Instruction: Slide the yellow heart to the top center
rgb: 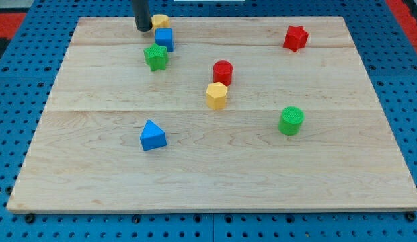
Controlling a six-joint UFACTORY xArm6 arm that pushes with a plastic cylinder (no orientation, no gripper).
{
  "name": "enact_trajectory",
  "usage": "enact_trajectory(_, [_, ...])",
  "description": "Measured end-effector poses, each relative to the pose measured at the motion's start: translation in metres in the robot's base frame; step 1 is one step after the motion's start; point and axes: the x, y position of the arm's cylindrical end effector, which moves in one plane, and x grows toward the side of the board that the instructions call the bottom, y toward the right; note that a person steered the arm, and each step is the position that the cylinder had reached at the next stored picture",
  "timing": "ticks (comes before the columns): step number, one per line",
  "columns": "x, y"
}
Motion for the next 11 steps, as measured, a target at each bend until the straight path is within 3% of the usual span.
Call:
enact_trajectory(4, [-0.007,0.005])
enact_trajectory(9, [-0.007,0.105])
enact_trajectory(11, [-0.007,0.119])
